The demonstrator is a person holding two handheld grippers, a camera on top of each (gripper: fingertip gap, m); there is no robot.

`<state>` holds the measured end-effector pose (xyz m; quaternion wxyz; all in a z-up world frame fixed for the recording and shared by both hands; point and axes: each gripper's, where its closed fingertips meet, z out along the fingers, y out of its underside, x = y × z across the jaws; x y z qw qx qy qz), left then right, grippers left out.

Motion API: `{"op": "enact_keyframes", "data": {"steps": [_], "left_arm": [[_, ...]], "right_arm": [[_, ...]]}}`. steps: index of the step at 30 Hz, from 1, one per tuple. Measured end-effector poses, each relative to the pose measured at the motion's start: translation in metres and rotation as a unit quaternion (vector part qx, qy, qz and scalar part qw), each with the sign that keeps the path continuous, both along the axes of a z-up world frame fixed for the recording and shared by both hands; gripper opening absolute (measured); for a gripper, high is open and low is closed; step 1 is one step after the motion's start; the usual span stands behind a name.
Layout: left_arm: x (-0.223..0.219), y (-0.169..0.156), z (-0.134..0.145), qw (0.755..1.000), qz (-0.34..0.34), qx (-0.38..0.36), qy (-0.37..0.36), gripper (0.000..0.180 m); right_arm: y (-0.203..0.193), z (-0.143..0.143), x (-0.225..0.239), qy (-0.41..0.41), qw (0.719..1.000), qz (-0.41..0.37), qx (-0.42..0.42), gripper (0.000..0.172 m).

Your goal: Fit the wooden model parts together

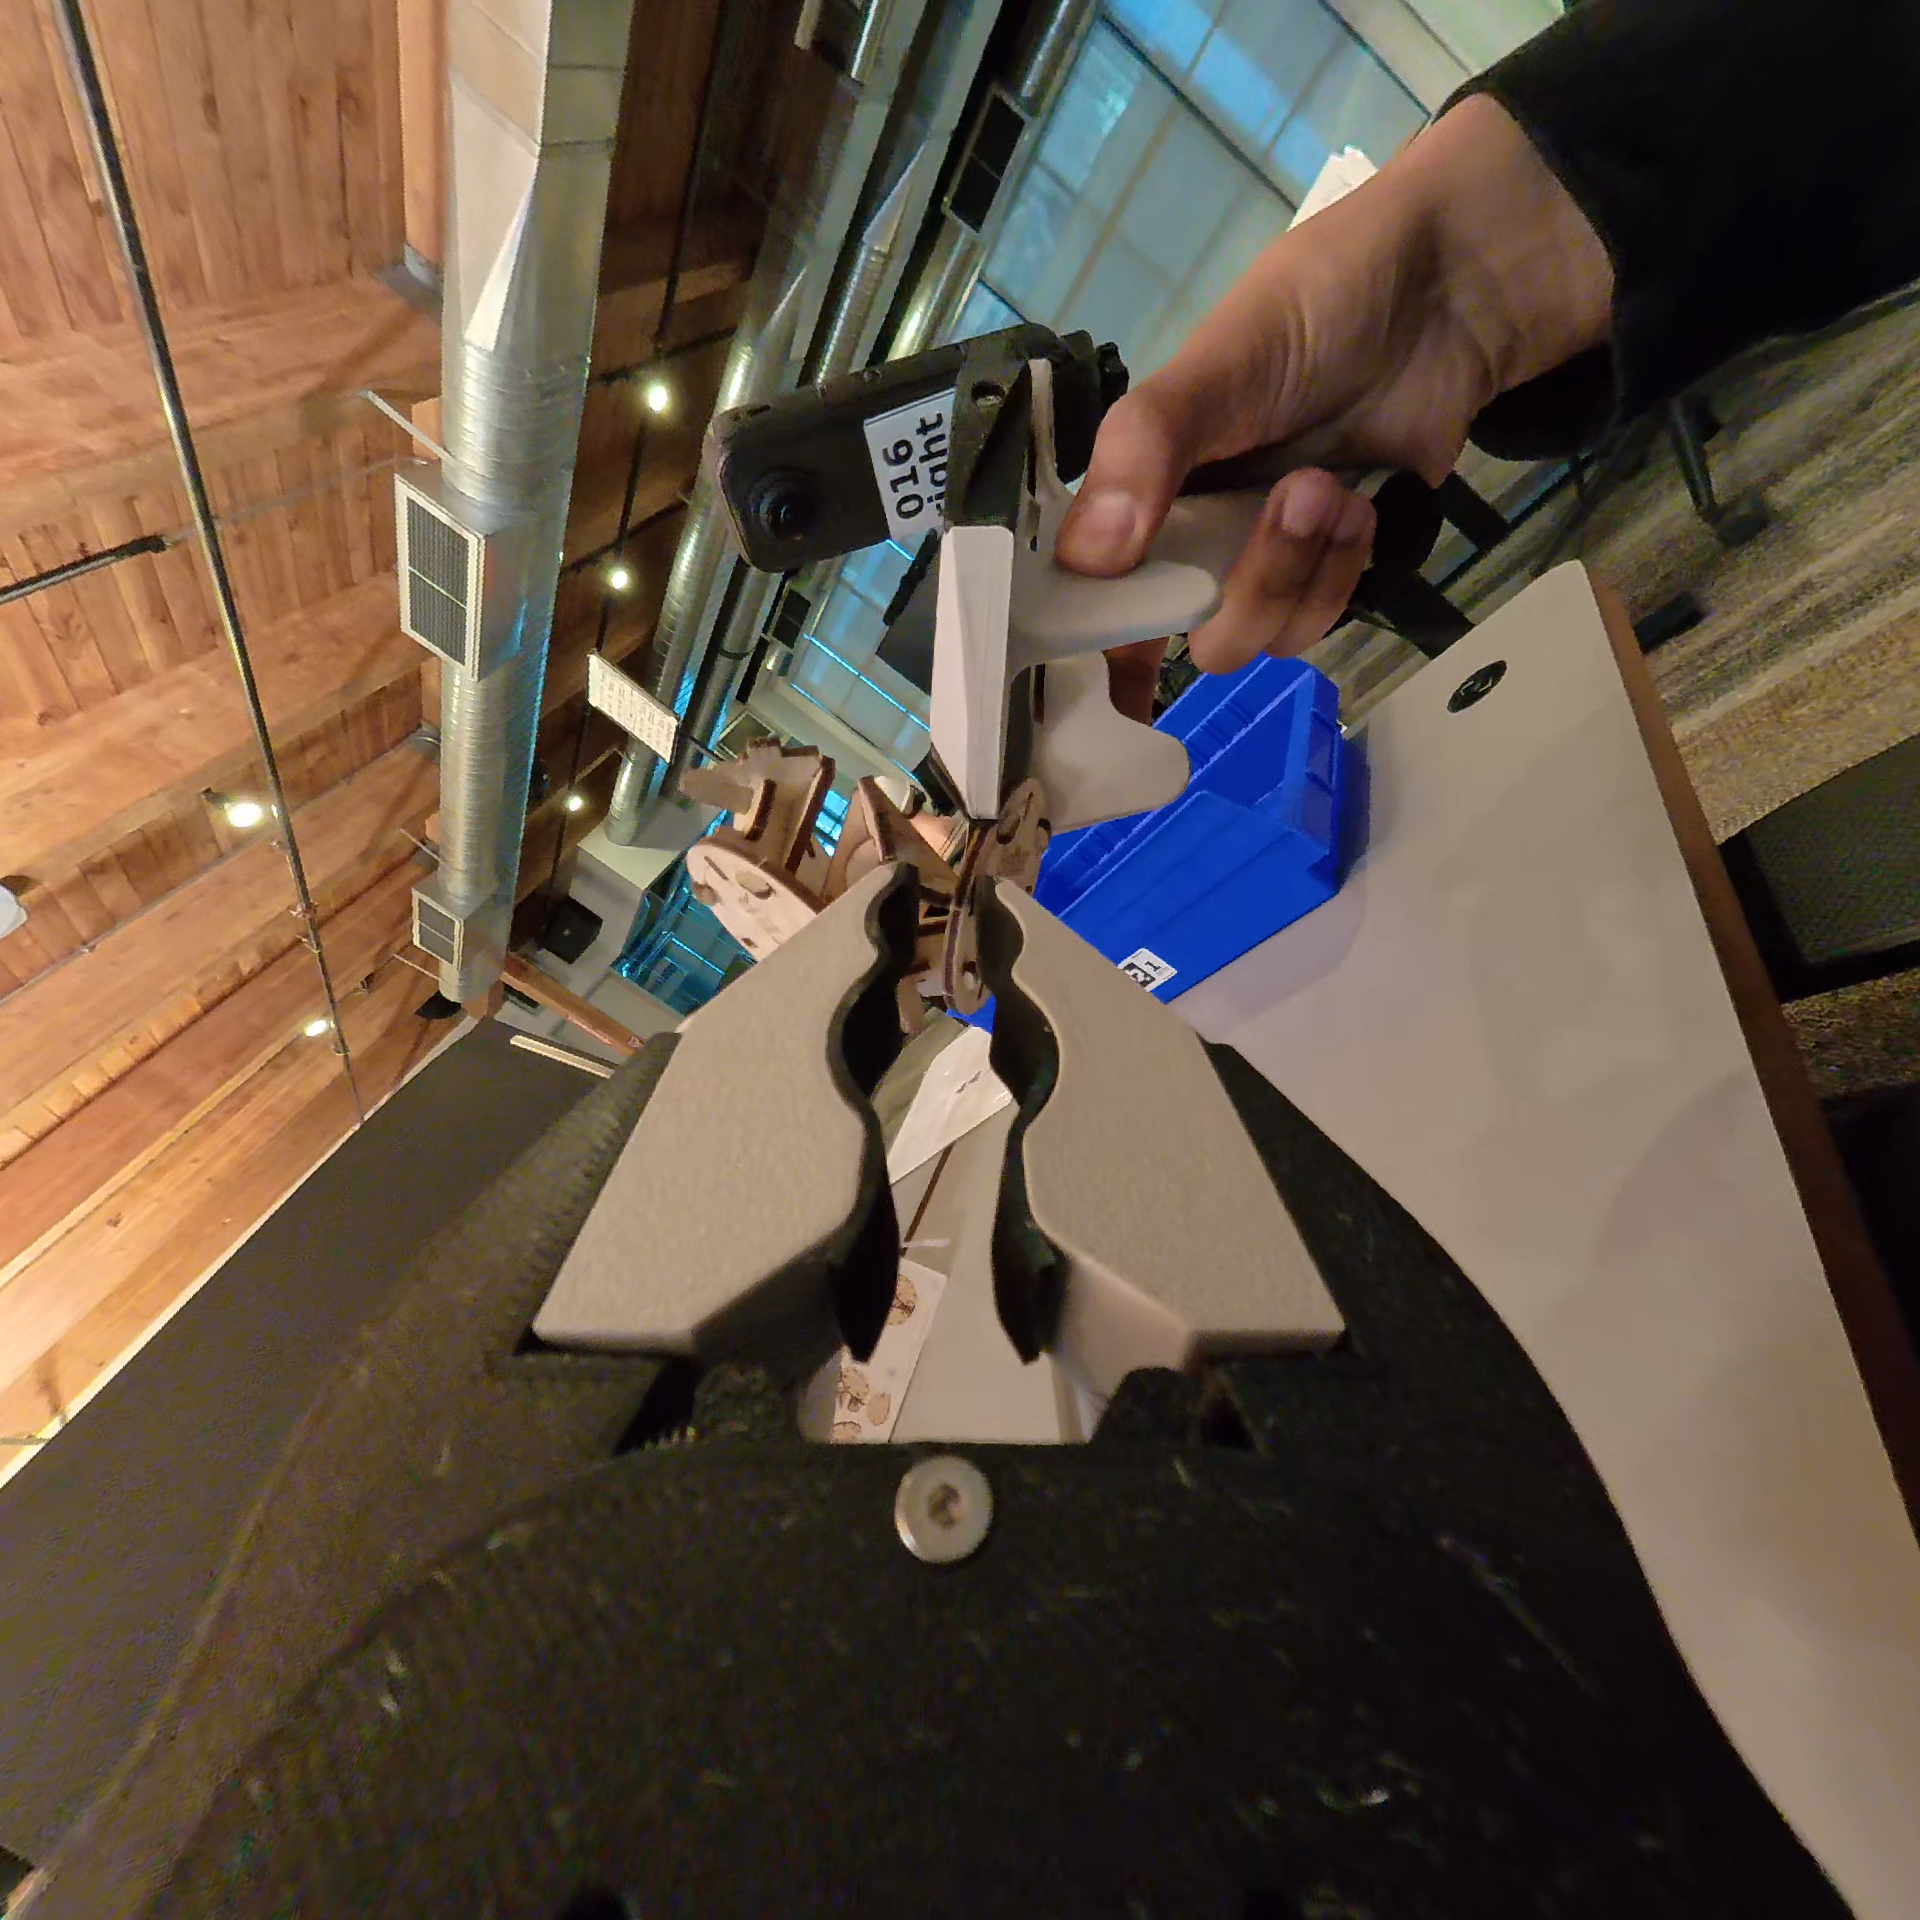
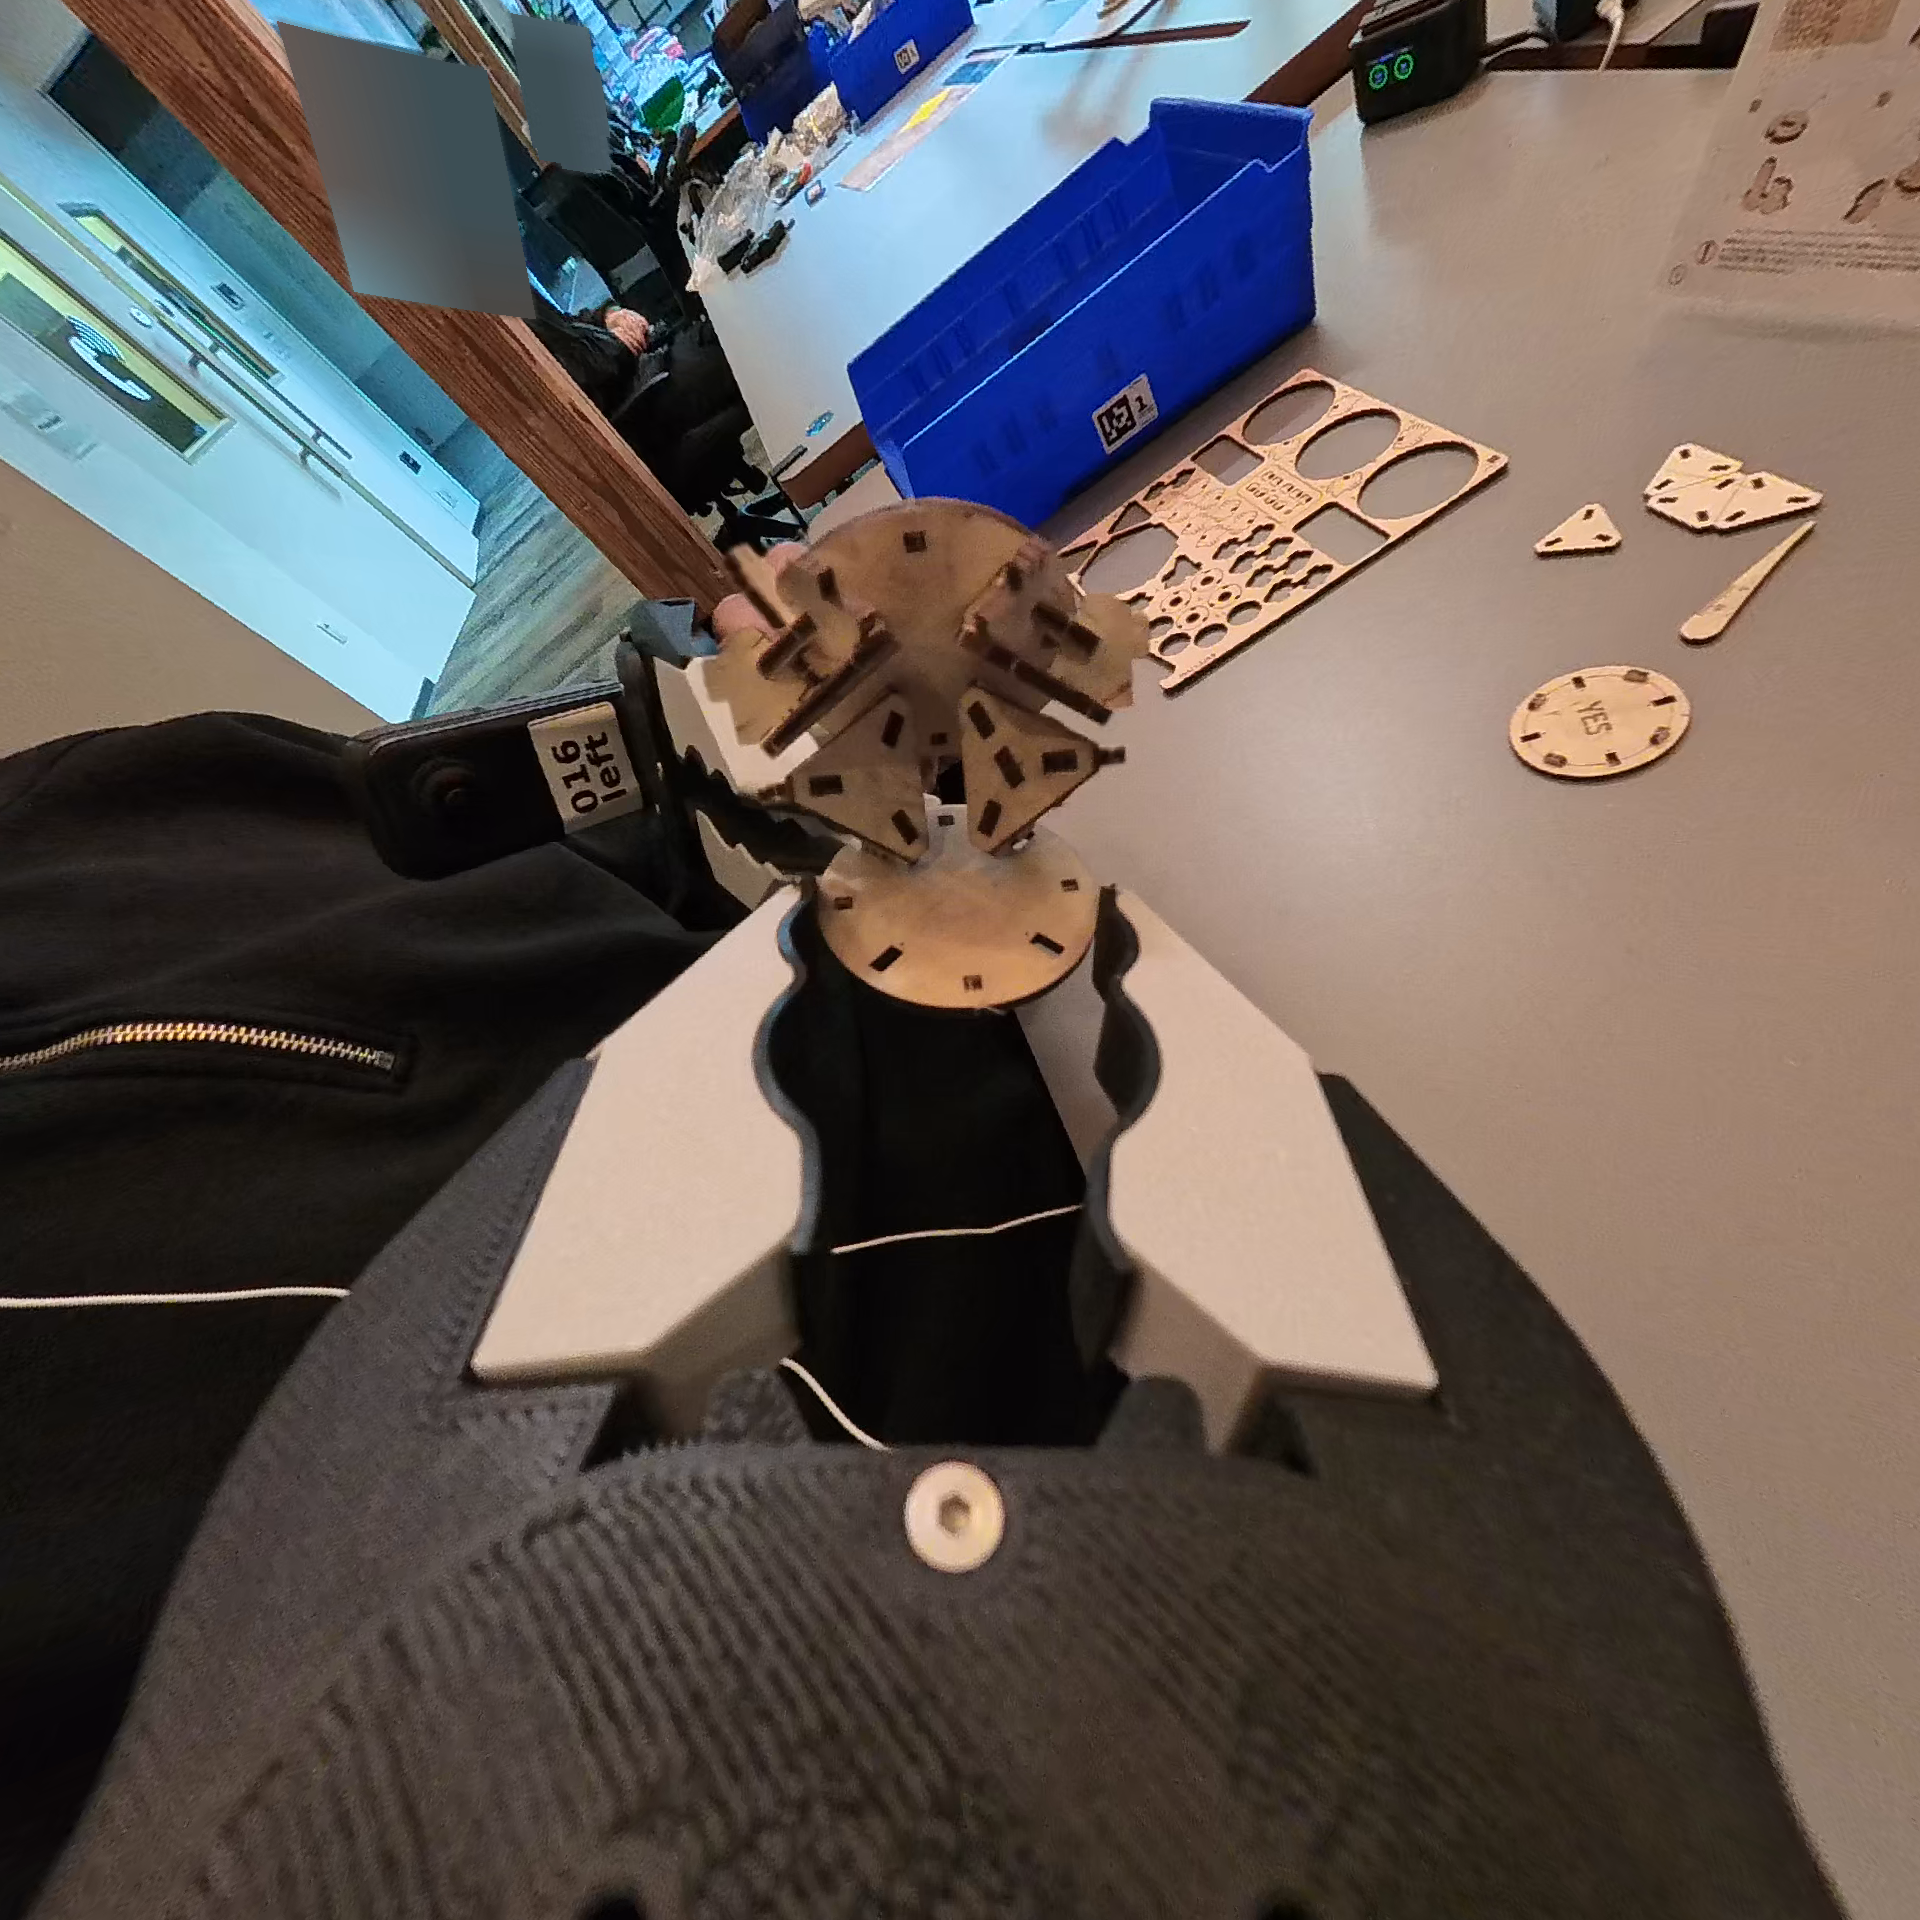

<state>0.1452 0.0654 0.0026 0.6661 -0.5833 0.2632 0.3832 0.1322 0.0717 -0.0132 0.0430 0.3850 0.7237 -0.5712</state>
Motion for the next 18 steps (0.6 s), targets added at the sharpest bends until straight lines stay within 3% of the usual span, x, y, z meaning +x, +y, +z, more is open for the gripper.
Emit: {"op": "enact_keyframes", "data": {"steps": [18], "left_arm": [[-0.0021,-0.0003,-0.0012,1.000,0.001,-0.008,-0.024,0.007]], "right_arm": [[0.0006,-0.0003,-0.0008,0.009,1.000,-0.005,0.000,0.052]]}}
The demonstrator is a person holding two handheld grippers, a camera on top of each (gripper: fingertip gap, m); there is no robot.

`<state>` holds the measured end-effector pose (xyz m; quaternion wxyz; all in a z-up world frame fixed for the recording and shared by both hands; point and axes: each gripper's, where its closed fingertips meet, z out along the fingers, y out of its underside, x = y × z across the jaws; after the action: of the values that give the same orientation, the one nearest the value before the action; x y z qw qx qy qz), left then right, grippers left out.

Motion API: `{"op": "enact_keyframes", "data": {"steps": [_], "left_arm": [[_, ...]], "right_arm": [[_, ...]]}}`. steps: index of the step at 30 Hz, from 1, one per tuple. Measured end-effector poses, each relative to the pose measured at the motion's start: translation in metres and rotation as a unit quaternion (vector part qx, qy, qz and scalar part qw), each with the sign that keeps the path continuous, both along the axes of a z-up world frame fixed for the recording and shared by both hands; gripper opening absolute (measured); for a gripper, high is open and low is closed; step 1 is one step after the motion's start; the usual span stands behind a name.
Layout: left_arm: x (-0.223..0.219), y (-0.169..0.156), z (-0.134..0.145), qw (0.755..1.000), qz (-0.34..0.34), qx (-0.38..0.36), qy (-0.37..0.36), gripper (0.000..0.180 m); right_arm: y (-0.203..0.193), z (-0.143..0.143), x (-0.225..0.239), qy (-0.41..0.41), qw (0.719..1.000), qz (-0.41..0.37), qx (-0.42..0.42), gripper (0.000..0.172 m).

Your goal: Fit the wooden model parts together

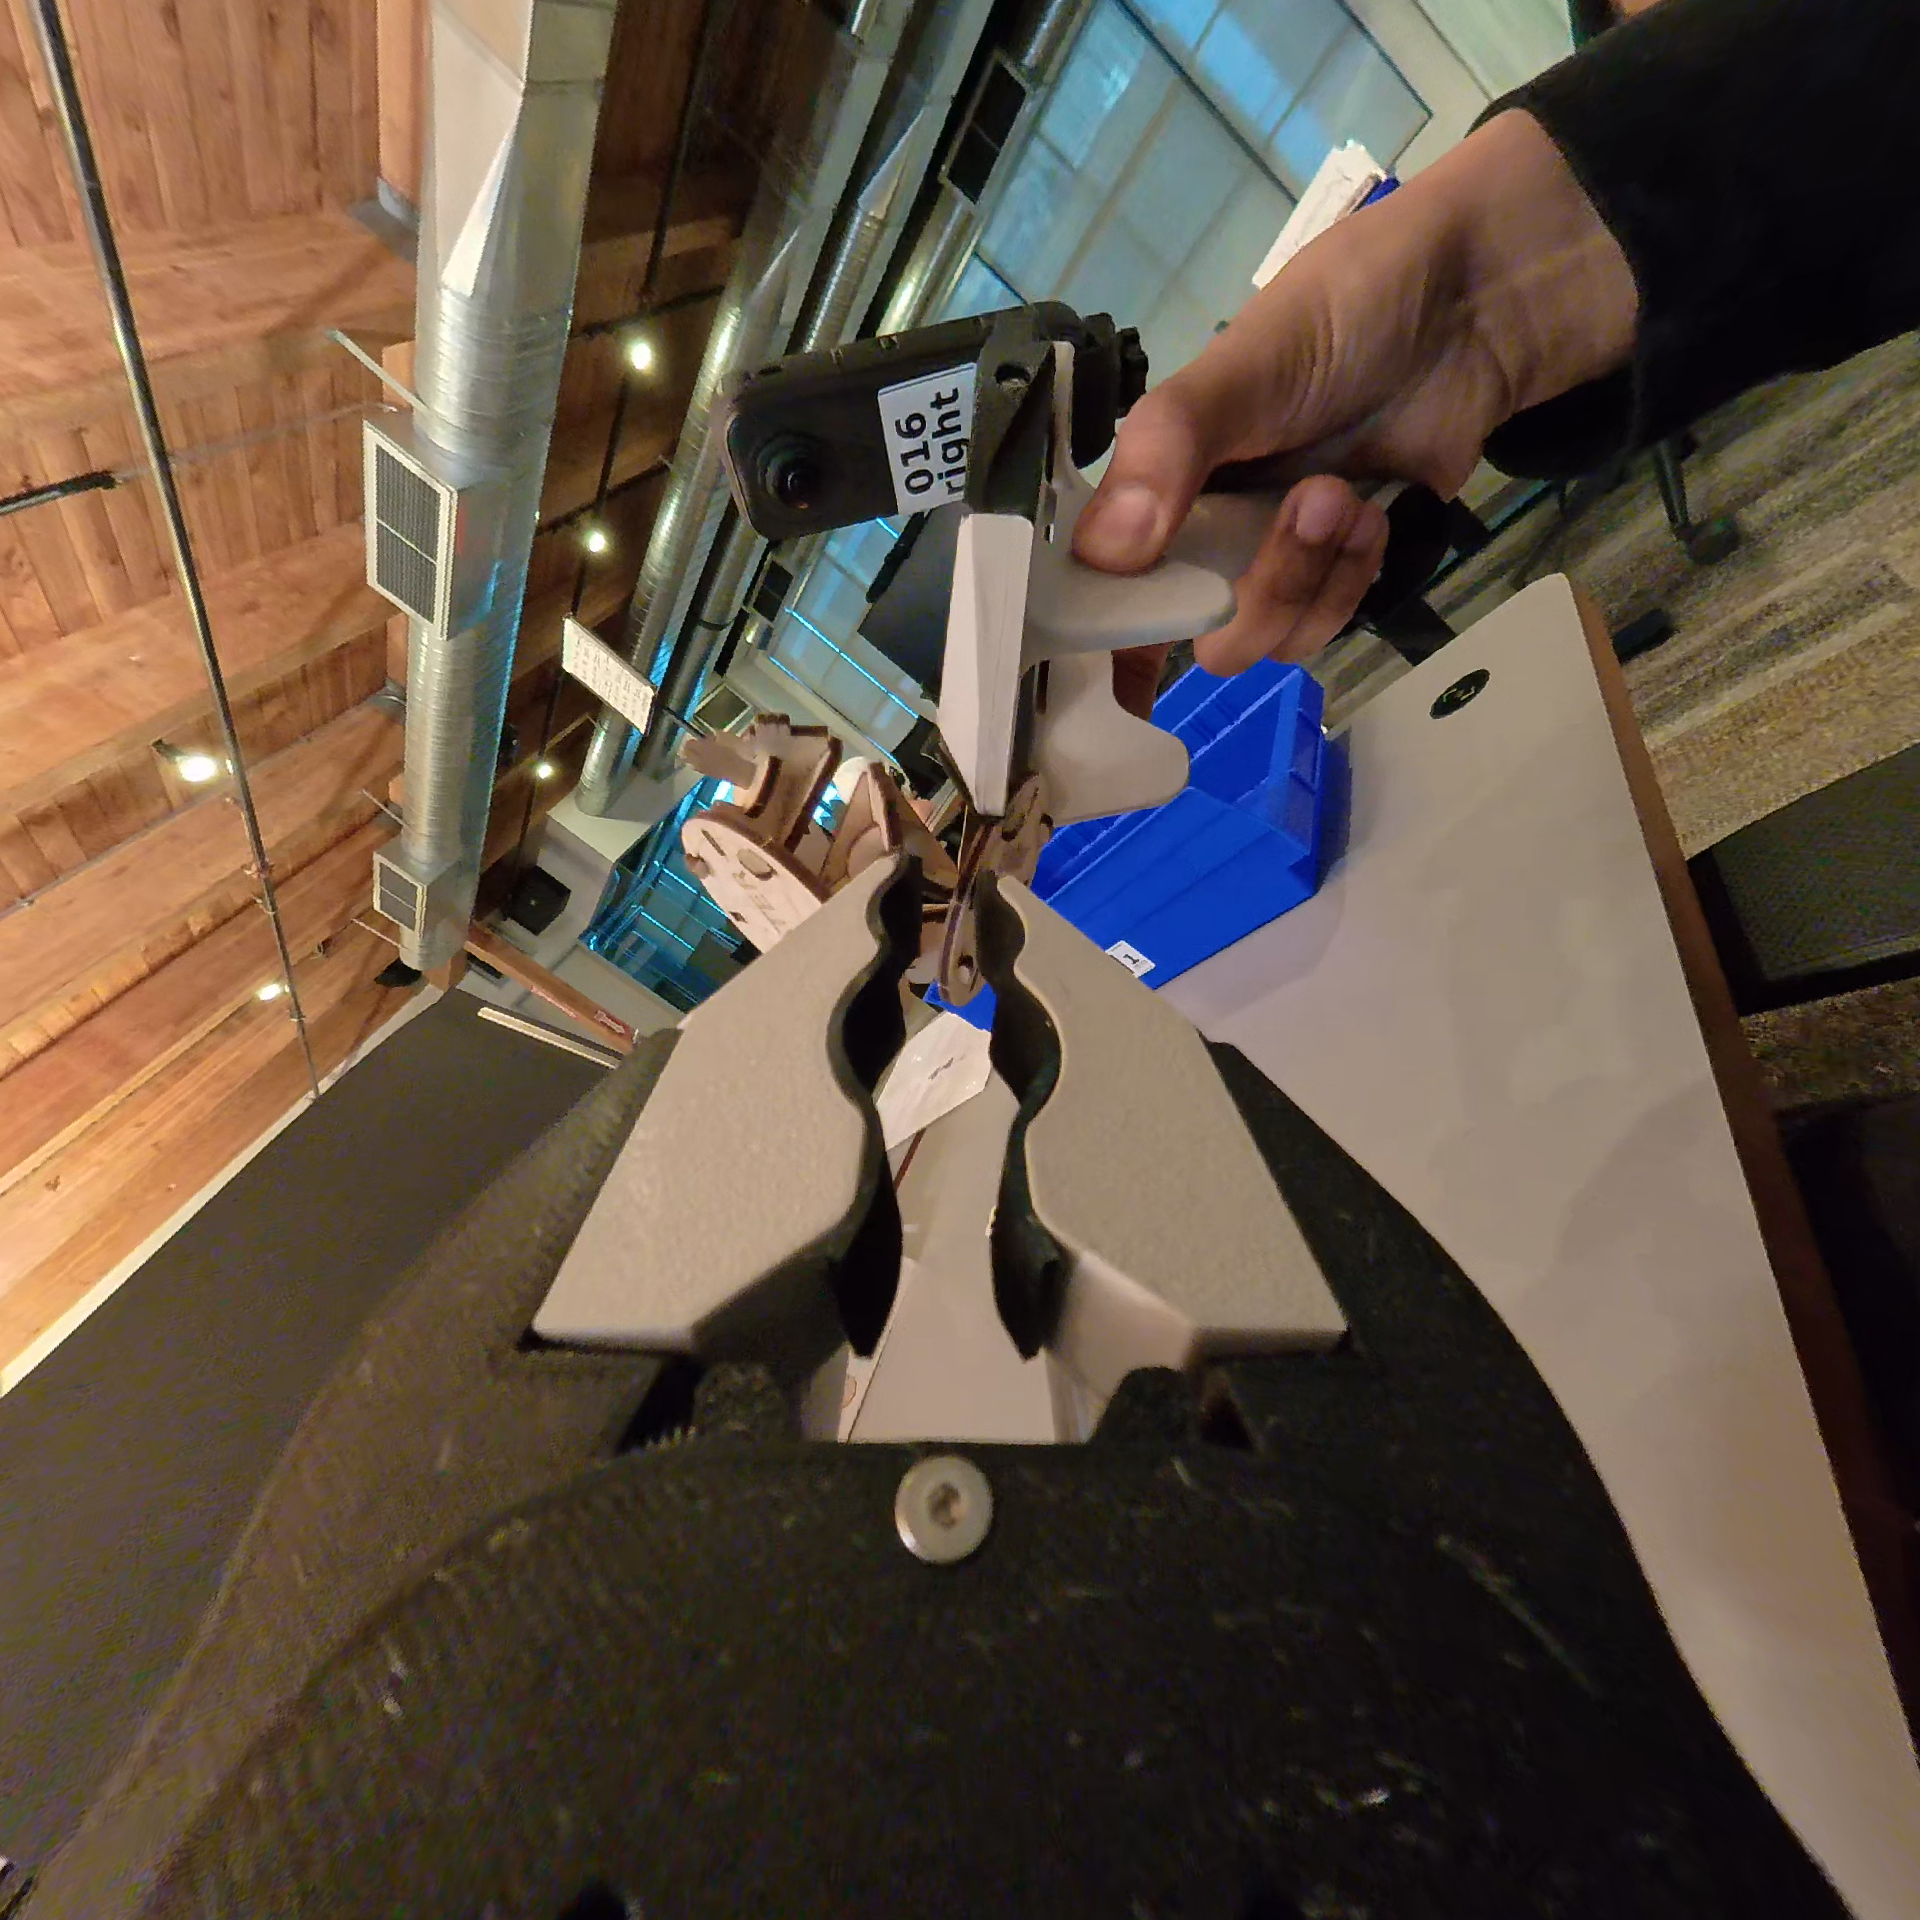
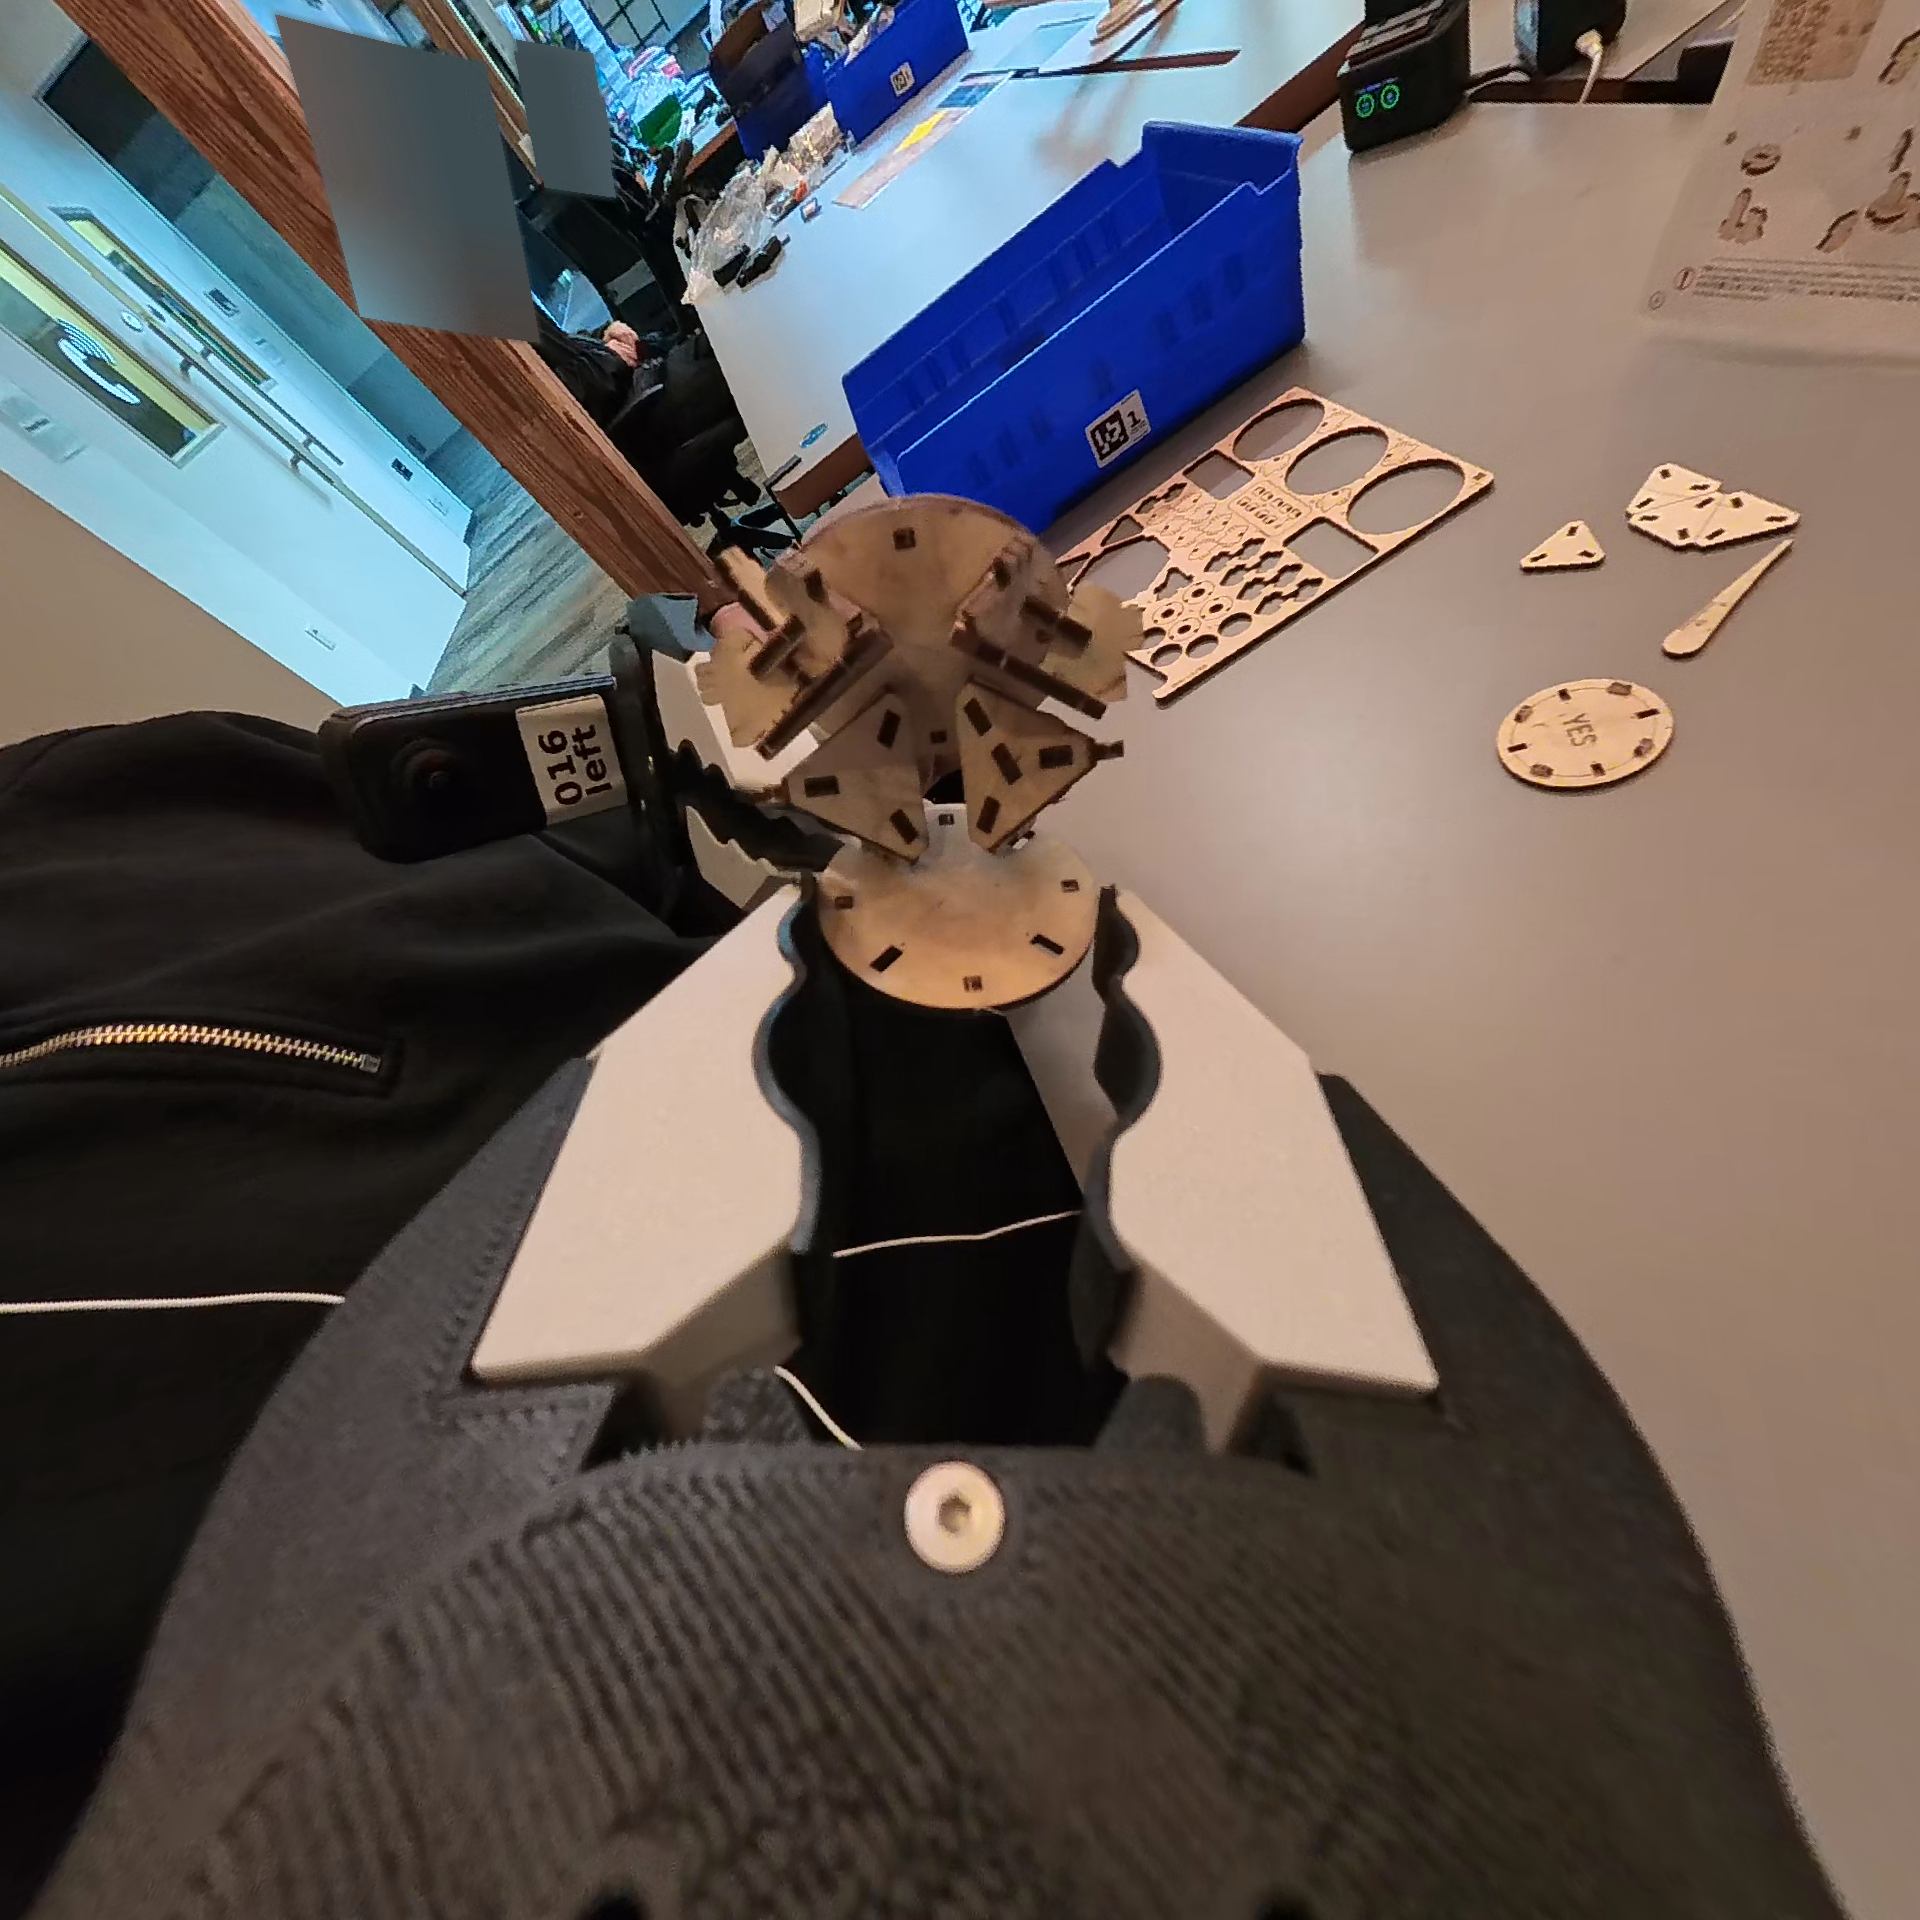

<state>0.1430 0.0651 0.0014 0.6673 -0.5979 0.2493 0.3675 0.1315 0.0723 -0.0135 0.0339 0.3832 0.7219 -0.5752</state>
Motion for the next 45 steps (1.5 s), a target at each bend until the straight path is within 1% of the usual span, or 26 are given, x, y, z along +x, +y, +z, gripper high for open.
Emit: {"op": "enact_keyframes", "data": {"steps": [9,10,14,17,20,22,24,26,27,28,30,32,34,38,40,43,45], "left_arm": [[-0.001,0.000,0.000,1.000,0.002,-0.005,-0.012,0.007],[-0.001,0.000,0.000,1.000,0.002,-0.004,-0.012,0.001],[0.000,0.000,-0.001,1.000,0.000,-0.006,-0.019,0.000],[0.002,-0.001,-0.001,1.000,-0.005,-0.002,-0.012,0.000],[-0.003,0.003,-0.007,1.000,0.002,-0.009,-0.005,0.000],[-0.005,0.003,-0.010,1.000,0.000,-0.003,-0.009,0.002],[-0.010,0.004,-0.015,1.000,0.001,-0.011,-0.025,0.001],[-0.020,0.002,-0.015,0.999,0.003,0.000,-0.055,0.000],[-0.027,0.001,-0.016,0.997,0.004,0.007,-0.079,0.000],[-0.037,-0.001,-0.016,0.994,0.007,0.015,-0.109,0.000],[-0.056,-0.003,-0.024,0.985,0.009,0.017,-0.173,0.000],[-0.074,-0.005,-0.035,0.973,0.017,0.016,-0.230,0.000],[-0.088,-0.004,-0.048,0.962,0.027,0.013,-0.271,0.004],[-0.109,0.002,-0.070,0.944,0.041,-0.003,-0.327,0.010],[-0.118,0.005,-0.078,0.934,0.048,-0.015,-0.355,0.013],[-0.131,0.003,-0.082,0.916,0.049,-0.015,-0.398,0.014],[-0.138,0.000,-0.085,0.900,0.045,-0.012,-0.432,0.015]], "right_arm": [[0.000,0.000,0.000,0.003,1.000,-0.002,0.001,0.052],[0.000,0.001,0.000,0.004,1.000,-0.001,-0.001,0.052],[0.000,0.002,-0.001,0.003,1.000,-0.007,0.003,0.052],[-0.001,0.003,-0.001,-0.001,1.000,-0.003,-0.011,0.052],[0.006,-0.003,-0.007,0.000,1.000,-0.018,-0.003,0.052],[0.017,-0.005,-0.015,0.010,0.999,-0.045,0.001,0.052],[0.038,-0.007,-0.027,0.036,0.995,-0.090,0.020,0.052],[0.065,-0.020,-0.041,0.071,0.983,-0.145,0.083,0.052],[0.077,-0.033,-0.047,0.082,0.975,-0.166,0.123,0.052],[0.085,-0.049,-0.051,0.083,0.967,-0.180,0.157,0.052],[0.090,-0.093,-0.057,0.060,0.959,-0.184,0.205,0.052],[0.086,-0.136,-0.061,0.029,0.958,-0.177,0.222,0.052],[0.081,-0.163,-0.067,0.009,0.959,-0.179,0.220,0.052],[0.078,-0.184,-0.081,0.008,0.954,-0.187,0.234,0.053],[0.079,-0.189,-0.087,0.012,0.949,-0.187,0.253,0.060],[0.087,-0.188,-0.093,0.026,0.941,-0.194,0.276,0.069],[0.094,-0.179,-0.095,0.046,0.939,-0.204,0.273,0.069]]}}
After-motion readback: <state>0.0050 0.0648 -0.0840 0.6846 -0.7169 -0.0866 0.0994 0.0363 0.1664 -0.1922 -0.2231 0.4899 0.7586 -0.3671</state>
